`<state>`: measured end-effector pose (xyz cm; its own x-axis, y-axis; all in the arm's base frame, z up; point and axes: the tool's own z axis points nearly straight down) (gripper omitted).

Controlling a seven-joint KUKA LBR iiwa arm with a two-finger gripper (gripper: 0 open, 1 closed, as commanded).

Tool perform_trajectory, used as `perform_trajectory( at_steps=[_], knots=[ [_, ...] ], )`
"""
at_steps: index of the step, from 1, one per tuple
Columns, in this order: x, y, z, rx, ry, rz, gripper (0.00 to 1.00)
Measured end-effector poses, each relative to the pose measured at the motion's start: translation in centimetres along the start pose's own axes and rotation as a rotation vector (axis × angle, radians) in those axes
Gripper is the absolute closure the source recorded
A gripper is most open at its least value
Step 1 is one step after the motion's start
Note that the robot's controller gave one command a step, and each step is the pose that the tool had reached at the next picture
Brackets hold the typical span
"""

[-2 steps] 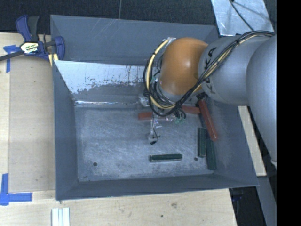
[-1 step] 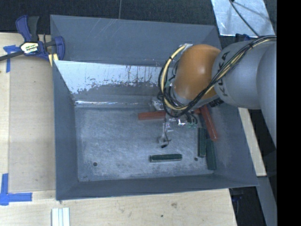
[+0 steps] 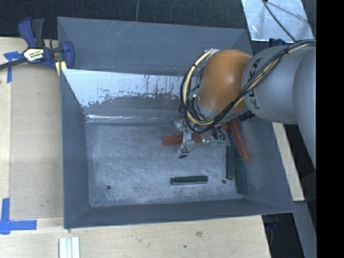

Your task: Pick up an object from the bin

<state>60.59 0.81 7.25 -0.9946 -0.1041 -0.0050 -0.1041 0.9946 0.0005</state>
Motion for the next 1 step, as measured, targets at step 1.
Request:
perform_trajectory(
  at_steps=[1],
  knots=[
    [-0.52,-1.04,-15.82,0.003,-0.008,-0.102,1.0]
  ],
)
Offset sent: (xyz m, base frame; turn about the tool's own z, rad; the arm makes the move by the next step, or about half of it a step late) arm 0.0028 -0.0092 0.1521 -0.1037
